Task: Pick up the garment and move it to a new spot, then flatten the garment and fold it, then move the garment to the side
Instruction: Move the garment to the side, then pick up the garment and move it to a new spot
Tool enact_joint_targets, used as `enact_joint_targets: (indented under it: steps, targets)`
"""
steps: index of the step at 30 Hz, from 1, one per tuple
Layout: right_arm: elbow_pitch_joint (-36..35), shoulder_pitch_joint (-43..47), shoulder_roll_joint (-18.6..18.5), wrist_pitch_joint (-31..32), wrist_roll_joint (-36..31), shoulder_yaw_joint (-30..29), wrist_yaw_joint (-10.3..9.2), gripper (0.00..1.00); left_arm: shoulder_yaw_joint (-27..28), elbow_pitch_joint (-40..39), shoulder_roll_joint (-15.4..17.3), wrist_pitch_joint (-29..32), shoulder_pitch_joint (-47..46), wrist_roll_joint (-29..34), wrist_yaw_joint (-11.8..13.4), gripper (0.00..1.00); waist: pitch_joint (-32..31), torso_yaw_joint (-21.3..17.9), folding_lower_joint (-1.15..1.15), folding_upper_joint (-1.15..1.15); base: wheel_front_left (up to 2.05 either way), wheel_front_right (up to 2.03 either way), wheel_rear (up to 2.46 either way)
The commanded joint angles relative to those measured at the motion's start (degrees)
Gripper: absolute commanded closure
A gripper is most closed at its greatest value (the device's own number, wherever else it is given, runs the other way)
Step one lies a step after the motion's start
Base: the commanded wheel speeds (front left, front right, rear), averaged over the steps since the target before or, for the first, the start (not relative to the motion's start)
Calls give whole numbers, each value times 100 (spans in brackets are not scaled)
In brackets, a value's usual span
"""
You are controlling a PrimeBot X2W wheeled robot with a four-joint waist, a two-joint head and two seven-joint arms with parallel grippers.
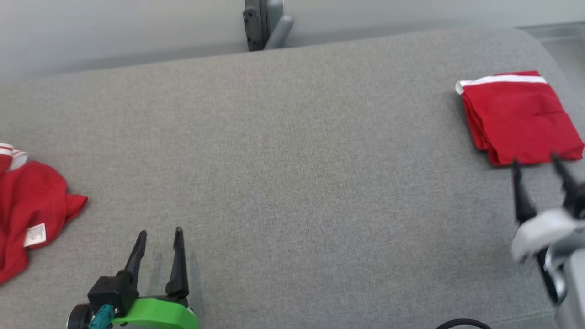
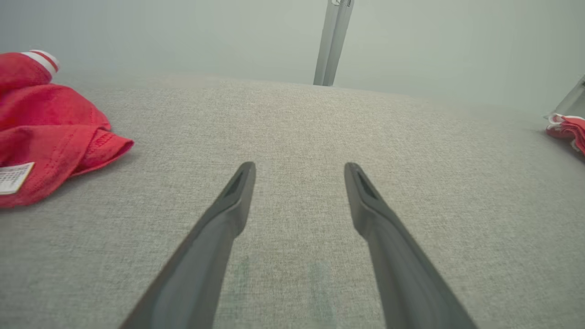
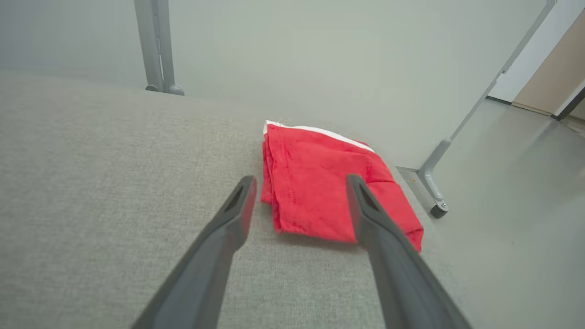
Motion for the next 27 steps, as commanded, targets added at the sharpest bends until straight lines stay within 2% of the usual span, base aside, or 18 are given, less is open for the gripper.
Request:
enact_joint_targets:
  steps: [1, 7, 11, 16, 27]
  targets:
    - [-153, 337, 86, -44, -159, -15, -10, 0, 49, 28, 19, 3, 102, -27, 26, 0, -423, 64, 0, 66, 0, 0, 0]
    - [-1133, 1474, 1031, -58, -456, -158, -9, 0, 123, 191, 7, 3, 253, 7, -94, 0, -609, 170, 0, 66, 0, 0, 0]
    - [-1483, 1959, 1287, -60, -546, -138, -10, 0, 193, 288, 5, 3, 328, 16, -155, 0, -789, 272, 0, 66, 0, 0, 0]
    - [-1672, 2297, 1477, -60, -599, -265, -9, 0, 364, 233, 0, 3, 423, 41, -171, 0, -894, 374, 0, 66, 0, 0, 0]
    - [-1842, 2423, 1530, -61, -604, -237, -9, 0, 395, 120, -1, 3, 586, -110, -99, 0, -1045, 514, 0, 66, 0, 0, 0]
